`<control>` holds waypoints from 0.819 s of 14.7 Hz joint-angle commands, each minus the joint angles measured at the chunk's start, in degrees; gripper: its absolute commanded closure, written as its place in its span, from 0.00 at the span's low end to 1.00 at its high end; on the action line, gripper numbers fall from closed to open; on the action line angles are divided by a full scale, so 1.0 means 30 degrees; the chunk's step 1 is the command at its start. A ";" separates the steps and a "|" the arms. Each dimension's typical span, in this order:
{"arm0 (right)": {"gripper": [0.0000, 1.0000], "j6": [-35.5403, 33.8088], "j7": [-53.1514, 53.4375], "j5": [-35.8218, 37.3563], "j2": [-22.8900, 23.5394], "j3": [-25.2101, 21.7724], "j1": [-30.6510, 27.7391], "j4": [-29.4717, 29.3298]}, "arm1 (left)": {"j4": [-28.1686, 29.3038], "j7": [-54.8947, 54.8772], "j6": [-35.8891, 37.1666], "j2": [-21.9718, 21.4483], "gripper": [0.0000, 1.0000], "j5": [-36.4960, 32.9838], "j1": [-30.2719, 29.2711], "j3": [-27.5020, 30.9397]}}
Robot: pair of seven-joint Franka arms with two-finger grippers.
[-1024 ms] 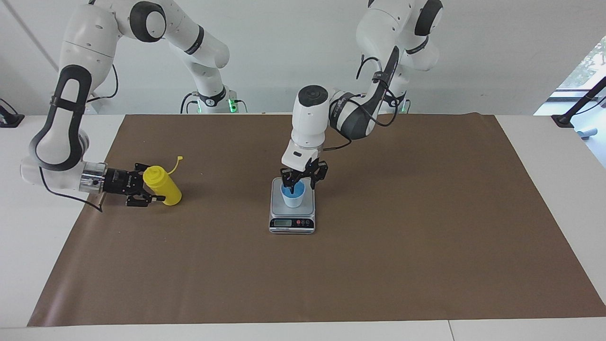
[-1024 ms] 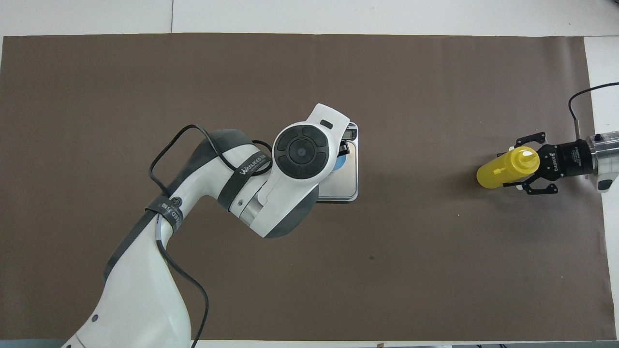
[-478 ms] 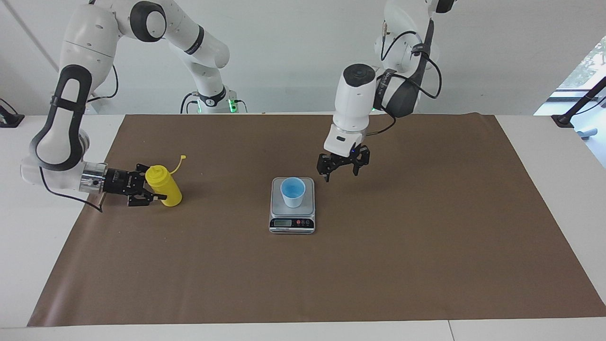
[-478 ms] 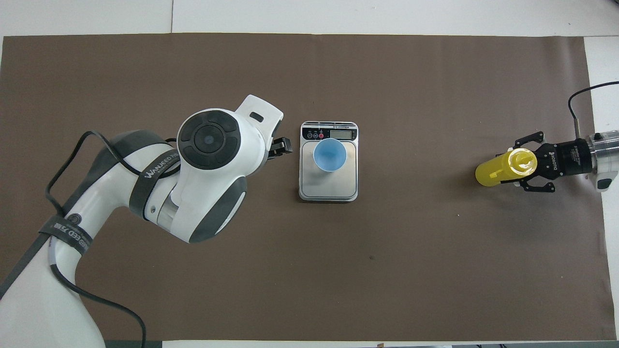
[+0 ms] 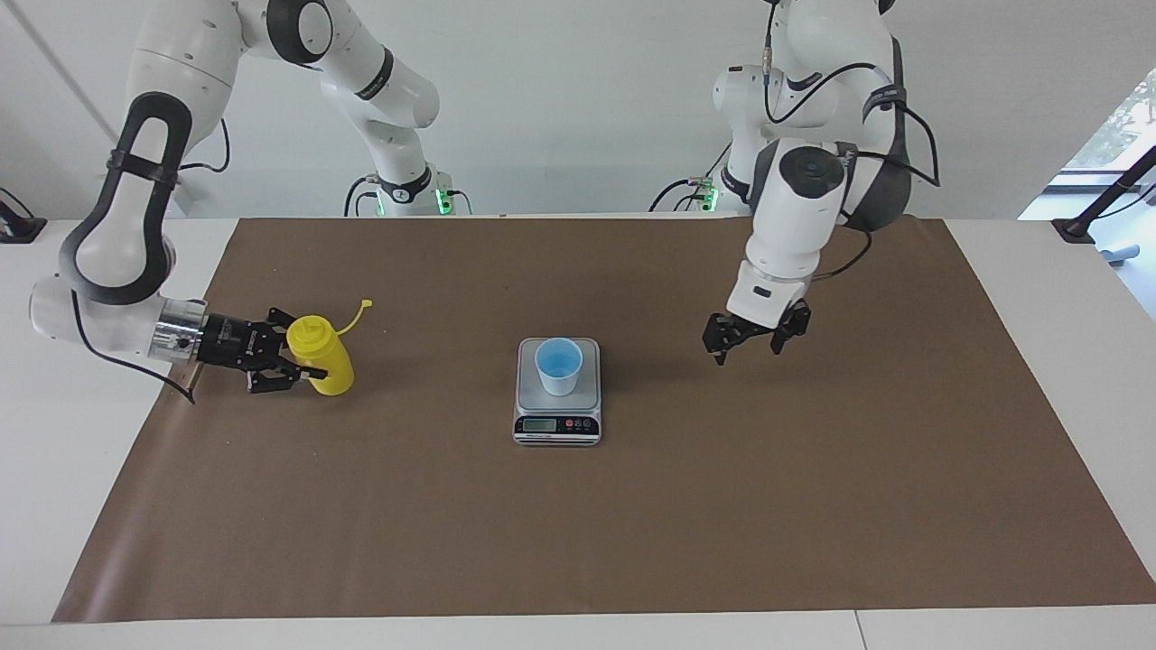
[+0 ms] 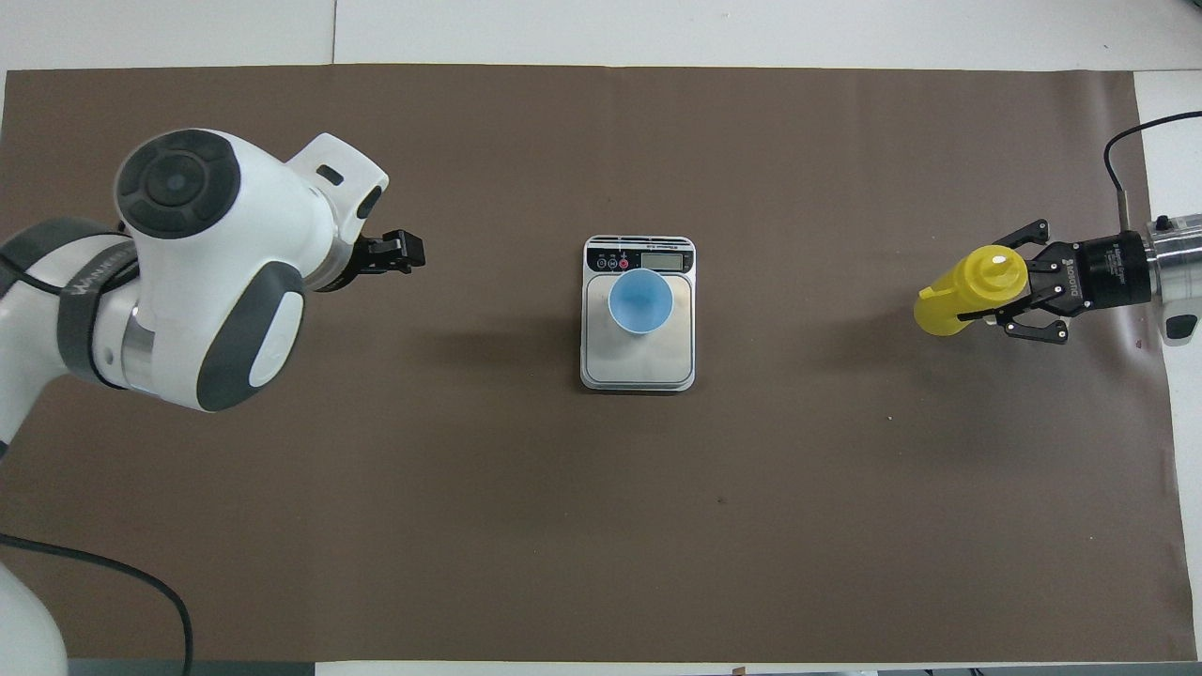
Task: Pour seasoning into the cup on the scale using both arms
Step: 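Withdraw the left gripper while the right gripper lifts the yellow bottle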
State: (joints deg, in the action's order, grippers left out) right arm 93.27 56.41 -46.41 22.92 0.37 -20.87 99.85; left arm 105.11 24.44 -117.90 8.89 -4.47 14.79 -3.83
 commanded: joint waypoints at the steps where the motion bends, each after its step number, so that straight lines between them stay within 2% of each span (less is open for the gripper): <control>1: 1.00 0.1570 0.3040 0.1752 -0.1600 0.0023 0.1471 0.0175 | 0.0617 -0.2806 0.0771 -0.1058 0.00 -0.0269 -0.1790 -0.0217; 5: 1.00 0.3533 0.6965 0.4329 -0.2307 -0.0006 0.3640 0.0145 | 0.0530 -0.6148 0.1652 -0.2024 0.00 0.1131 -0.3725 -0.0159; 9: 1.00 0.5353 1.0133 0.6297 -0.2308 -0.0006 0.5486 0.0291 | -0.0025 -0.7357 0.2762 -0.2933 0.00 0.1635 -0.4432 0.0016; 12: 1.00 0.6146 1.2009 0.8404 -0.2308 0.0023 0.7244 0.0409 | -0.1925 -0.7531 0.4752 -0.2934 0.00 0.1635 -0.4520 0.0046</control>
State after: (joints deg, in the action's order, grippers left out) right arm 110.12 88.32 -24.81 16.91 0.44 -2.02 100.37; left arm 103.02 3.48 -108.18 0.43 -0.56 1.80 -3.59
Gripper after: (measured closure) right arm 0.537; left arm 0.000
